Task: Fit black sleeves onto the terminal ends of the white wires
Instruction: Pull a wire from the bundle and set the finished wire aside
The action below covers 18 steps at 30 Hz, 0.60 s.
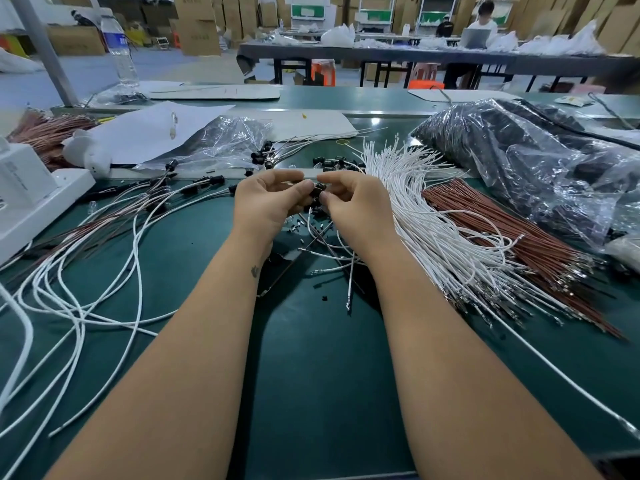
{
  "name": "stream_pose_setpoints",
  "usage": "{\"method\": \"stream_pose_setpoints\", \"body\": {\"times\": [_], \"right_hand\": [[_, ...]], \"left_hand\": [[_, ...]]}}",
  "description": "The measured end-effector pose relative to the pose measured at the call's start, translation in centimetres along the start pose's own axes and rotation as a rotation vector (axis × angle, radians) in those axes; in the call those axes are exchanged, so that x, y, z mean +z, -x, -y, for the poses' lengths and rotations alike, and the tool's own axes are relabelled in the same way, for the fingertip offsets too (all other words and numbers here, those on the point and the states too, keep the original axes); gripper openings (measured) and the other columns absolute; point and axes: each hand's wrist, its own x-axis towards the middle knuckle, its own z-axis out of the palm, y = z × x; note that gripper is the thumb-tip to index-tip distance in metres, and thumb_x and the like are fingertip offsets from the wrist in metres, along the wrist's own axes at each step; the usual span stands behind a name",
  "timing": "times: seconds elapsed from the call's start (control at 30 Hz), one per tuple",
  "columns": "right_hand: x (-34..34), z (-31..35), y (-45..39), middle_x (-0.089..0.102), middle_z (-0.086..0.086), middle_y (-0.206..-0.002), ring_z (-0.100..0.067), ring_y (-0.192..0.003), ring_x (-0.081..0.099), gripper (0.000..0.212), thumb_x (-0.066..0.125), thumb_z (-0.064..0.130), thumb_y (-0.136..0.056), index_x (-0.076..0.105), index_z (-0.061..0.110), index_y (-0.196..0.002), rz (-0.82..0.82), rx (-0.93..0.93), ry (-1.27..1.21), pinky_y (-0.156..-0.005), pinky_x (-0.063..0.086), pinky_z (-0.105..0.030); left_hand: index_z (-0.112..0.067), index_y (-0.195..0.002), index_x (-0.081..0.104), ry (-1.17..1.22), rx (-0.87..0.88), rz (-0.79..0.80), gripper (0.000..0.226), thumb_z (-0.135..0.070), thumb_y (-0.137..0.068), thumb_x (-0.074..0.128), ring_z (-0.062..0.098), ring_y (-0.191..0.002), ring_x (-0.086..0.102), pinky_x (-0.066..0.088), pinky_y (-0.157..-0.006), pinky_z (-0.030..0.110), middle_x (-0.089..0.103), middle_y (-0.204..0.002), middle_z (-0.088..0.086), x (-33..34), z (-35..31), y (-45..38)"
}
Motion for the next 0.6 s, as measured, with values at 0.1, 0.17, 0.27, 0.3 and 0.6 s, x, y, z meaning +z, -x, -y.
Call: {"method": "stream_pose_setpoints", "body": {"times": [0.1,0.17,0.27,0.3,0.6], "right_hand": [[0.2,0.3,0.2,0.069,0.005,-0.079,-0.002,-0.068,0.061,0.020,0.071,0.011,-0.084,0.074,0.015,-0.102,0.041,-0.020,-0.010,-0.068,0.049,-0.016],[0.3,0.5,0.3,0.070,0.003,-0.085,0.000,-0.069,0.058,0.019,0.070,0.011,-0.085,0.073,0.014,-0.103,0.045,-0.043,0.040,-0.068,0.045,-0.011],[0.2,0.3,0.3,0.069,-0.001,-0.097,-0.013,-0.084,0.061,0.018,0.062,0.014,-0.091,0.070,0.016,-0.107,0.043,-0.052,0.233,-0.073,0.048,-0.028],[0.2,0.2,0.3,0.068,-0.001,-0.098,-0.016,-0.084,0.060,0.018,0.059,0.016,-0.093,0.068,0.017,-0.109,0.033,-0.049,0.334,-0.070,0.047,-0.030],[-0.8,-0.7,-0.2,0.066,-0.003,-0.093,-0.018,-0.081,0.058,0.017,0.052,0.004,-0.095,0.063,0.011,-0.107,-0.144,-0.013,0.642,-0.068,0.043,-0.026]], "left_hand": [[-0.007,-0.084,0.070,-0.003,0.009,-0.015,0.006,-0.007,-0.080,0.074,0.009,-0.058,0.067,0.055,-0.060,0.017,0.071,-0.063,0.000,-0.2,-0.1,0.0],[-0.006,-0.084,0.070,-0.010,0.020,-0.009,0.003,-0.007,-0.083,0.072,0.011,-0.059,0.069,0.057,-0.063,0.019,0.072,-0.064,0.002,-0.1,0.0,-0.1],[-0.008,-0.080,0.070,-0.116,0.078,-0.008,0.009,-0.013,-0.087,0.070,0.017,-0.065,0.069,0.057,-0.068,0.028,0.072,-0.068,0.006,-0.2,0.3,-0.1],[-0.011,-0.077,0.069,-0.246,0.119,-0.040,0.013,-0.019,-0.087,0.070,0.018,-0.066,0.066,0.056,-0.070,0.033,0.070,-0.069,0.006,-0.3,0.4,-0.3],[-0.024,-0.109,0.066,-0.866,0.116,-0.687,0.022,-0.022,-0.090,0.057,0.026,-0.129,0.036,0.026,-0.109,0.042,0.061,-0.121,0.001,-3.4,-0.1,-1.1]]}}
